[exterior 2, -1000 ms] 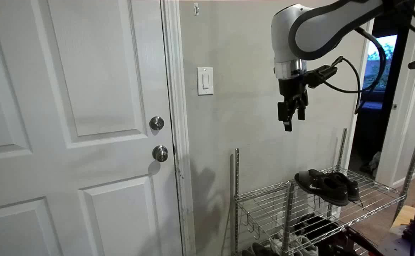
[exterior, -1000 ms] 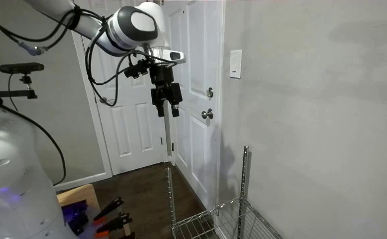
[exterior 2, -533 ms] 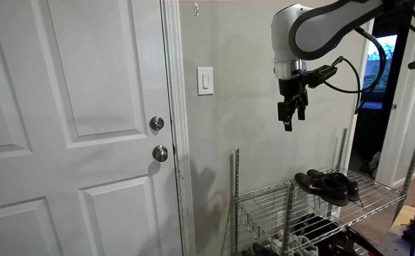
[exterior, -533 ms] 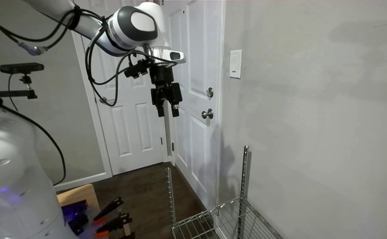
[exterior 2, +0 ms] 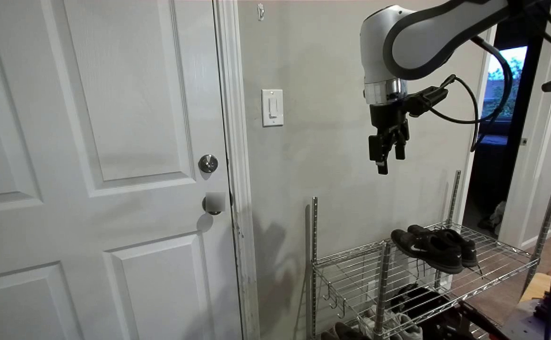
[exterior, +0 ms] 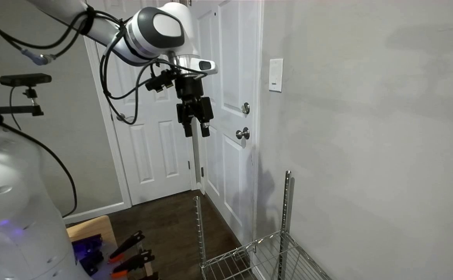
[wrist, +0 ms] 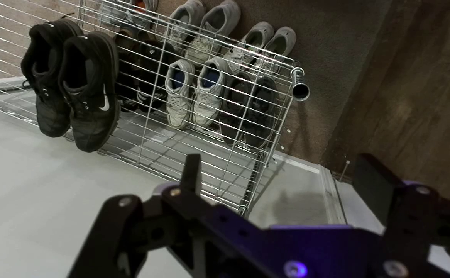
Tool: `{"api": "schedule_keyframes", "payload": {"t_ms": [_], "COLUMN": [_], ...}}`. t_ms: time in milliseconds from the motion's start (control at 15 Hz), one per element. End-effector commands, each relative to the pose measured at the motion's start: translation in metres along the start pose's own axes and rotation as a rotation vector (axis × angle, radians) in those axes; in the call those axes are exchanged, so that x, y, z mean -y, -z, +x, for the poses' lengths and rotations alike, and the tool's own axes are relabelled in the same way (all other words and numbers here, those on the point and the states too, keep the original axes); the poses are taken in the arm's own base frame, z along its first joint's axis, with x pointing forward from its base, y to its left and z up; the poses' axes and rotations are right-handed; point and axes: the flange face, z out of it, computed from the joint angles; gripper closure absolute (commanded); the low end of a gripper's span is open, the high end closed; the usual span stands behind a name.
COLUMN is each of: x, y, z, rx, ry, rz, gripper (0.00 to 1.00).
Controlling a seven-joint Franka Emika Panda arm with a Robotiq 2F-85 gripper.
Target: Flip the switch on the wall
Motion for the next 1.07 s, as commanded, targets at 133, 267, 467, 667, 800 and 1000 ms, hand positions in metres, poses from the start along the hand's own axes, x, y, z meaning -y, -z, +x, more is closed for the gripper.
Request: {"api": "schedule_keyframes", "payload": {"t_ms": [133, 267, 467, 667, 800, 1000], "x": [0.000, 0.000, 0.000, 0.001, 0.004, 0.010], "y": [0.000, 0.000, 0.000, -0.001, -0.001, 0.011], "z": [0.000, 0.000, 0.000, 0.002, 0.009, 0.031], "rx": [0.001, 0.001, 0.001, -0.005, -0.052, -0.210], "ry": [0.000, 0.000, 0.000, -0.003, -0.005, -0.007], "rz": [0.000, 0.000, 0.000, -0.001, 0.004, 0.025], "gripper": [0.00, 0.00, 0.00, 0.00, 0.00, 0.00]}}
